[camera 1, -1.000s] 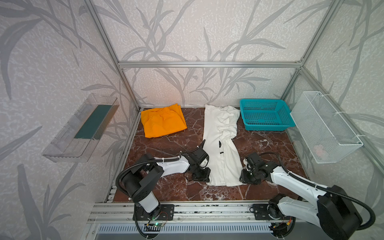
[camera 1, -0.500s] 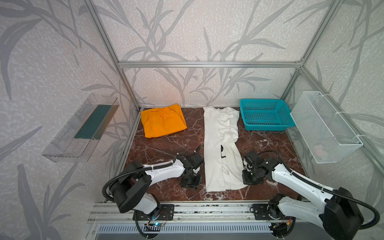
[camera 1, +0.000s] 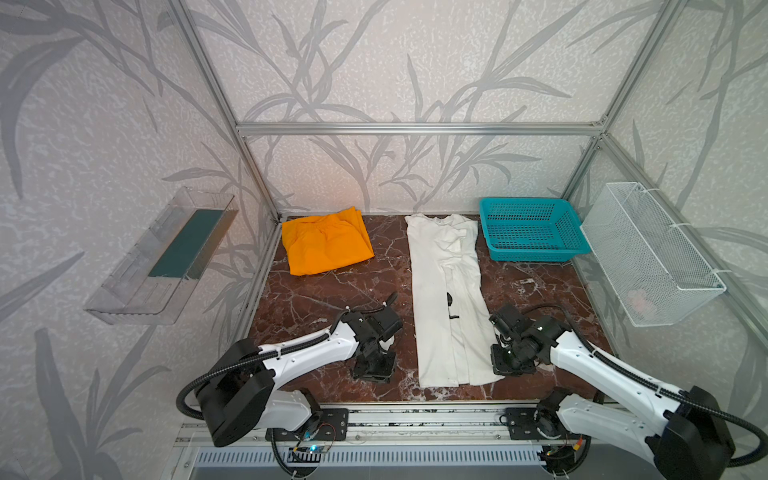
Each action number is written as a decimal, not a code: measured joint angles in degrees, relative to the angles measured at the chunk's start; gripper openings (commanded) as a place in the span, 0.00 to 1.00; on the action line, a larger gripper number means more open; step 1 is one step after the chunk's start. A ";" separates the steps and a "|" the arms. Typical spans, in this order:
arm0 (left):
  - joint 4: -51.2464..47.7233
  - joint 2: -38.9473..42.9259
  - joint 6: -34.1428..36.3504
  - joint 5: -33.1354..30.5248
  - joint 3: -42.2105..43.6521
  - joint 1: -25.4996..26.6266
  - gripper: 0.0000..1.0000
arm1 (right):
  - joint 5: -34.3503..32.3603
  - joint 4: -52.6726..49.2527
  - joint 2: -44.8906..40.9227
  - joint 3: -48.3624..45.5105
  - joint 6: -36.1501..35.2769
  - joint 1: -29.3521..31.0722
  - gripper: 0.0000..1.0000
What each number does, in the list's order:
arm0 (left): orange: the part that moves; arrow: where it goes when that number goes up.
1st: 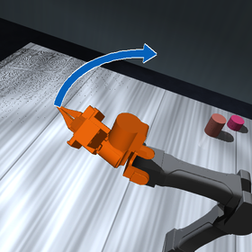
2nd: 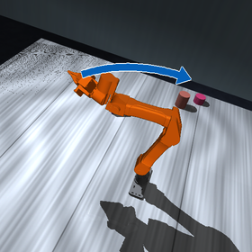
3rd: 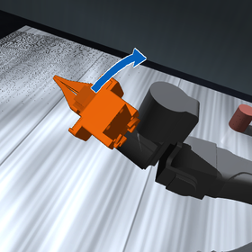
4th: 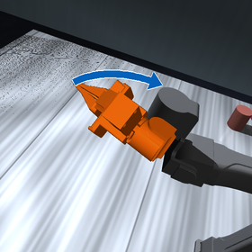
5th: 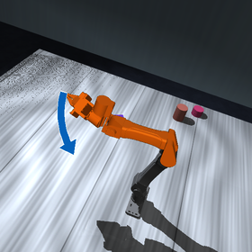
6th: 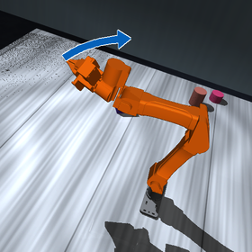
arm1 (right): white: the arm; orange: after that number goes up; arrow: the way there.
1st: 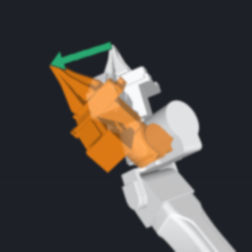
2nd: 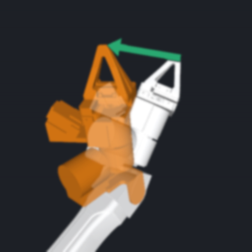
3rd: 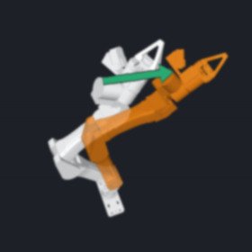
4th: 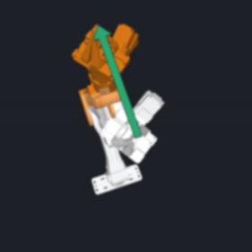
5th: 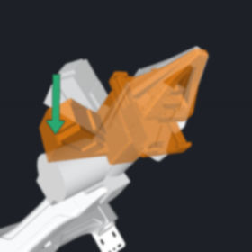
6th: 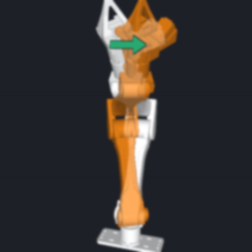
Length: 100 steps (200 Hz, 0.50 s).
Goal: Fold and stack the mixed laundry pile
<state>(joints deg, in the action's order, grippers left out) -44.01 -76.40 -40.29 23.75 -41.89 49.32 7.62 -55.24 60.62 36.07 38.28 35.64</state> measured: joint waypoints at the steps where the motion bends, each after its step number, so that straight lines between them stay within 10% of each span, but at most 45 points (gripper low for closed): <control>1: 0.28 0.11 -0.11 0.13 0.09 0.13 0.33 | 0.00 0.02 0.00 -0.04 0.04 0.00 0.00; 100: 24.57 -1.77 -10.47 3.96 7.76 6.99 0.44 | 0.42 4.44 1.53 -3.58 1.57 0.22 0.00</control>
<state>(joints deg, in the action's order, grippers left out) -19.44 -78.17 -50.76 27.70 -34.13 56.31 8.03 -50.81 62.15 32.49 39.86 35.86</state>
